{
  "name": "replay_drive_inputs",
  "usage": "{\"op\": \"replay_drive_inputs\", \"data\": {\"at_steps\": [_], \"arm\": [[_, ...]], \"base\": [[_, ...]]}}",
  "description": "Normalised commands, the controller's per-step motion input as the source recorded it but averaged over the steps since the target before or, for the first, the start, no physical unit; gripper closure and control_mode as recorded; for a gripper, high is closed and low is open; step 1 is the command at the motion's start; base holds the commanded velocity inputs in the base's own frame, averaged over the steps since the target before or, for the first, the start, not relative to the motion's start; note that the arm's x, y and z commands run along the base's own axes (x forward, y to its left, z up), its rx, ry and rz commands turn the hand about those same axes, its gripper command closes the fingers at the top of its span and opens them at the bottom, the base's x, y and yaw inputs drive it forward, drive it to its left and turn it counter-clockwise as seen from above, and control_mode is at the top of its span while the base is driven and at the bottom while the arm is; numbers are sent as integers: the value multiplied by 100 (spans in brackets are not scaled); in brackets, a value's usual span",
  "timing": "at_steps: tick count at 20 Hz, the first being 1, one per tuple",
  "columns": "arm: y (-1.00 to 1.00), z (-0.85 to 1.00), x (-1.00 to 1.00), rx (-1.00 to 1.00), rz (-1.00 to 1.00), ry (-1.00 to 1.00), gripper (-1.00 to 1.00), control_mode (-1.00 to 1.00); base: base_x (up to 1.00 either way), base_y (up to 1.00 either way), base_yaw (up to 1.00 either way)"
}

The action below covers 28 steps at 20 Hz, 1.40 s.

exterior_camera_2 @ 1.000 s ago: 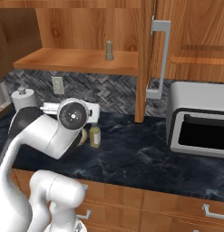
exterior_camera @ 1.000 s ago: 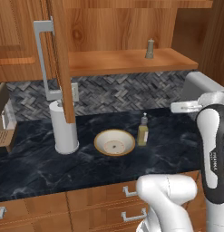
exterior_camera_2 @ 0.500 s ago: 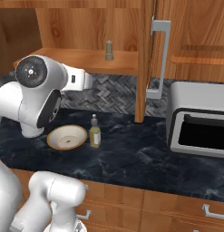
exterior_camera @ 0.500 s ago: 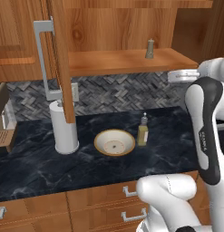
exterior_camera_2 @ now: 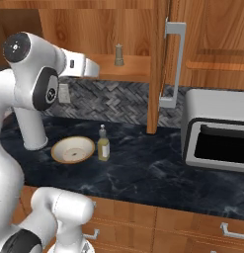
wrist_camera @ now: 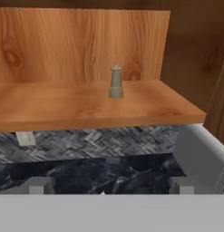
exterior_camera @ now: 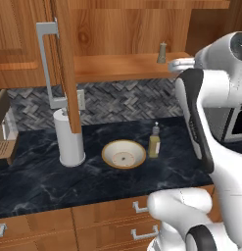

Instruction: Retrieve the bottle and the shaker from the cabinet and place them next to the mixing bowl on the counter. Then add garlic from the fridge to the mixing bowl.

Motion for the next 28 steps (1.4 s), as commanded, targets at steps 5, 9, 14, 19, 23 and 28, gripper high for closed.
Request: {"op": "replay_drive_inputs", "data": {"at_steps": [5,9,14,19,23,28], "arm": [[-26,6,97,-2,-8,10,-100,-100],[-27,1,100,1,0,17,-100,-100],[-11,2,86,3,11,20,-100,-100],[0,0,77,3,6,1,-100,-100],[-13,0,76,0,0,0,-100,-100],[-19,-20,51,0,0,1,-100,-100]], "base": [[0,0,0],[0,0,0],[0,0,0],[0,0,0],[0,0,0],[0,0,0]]}}
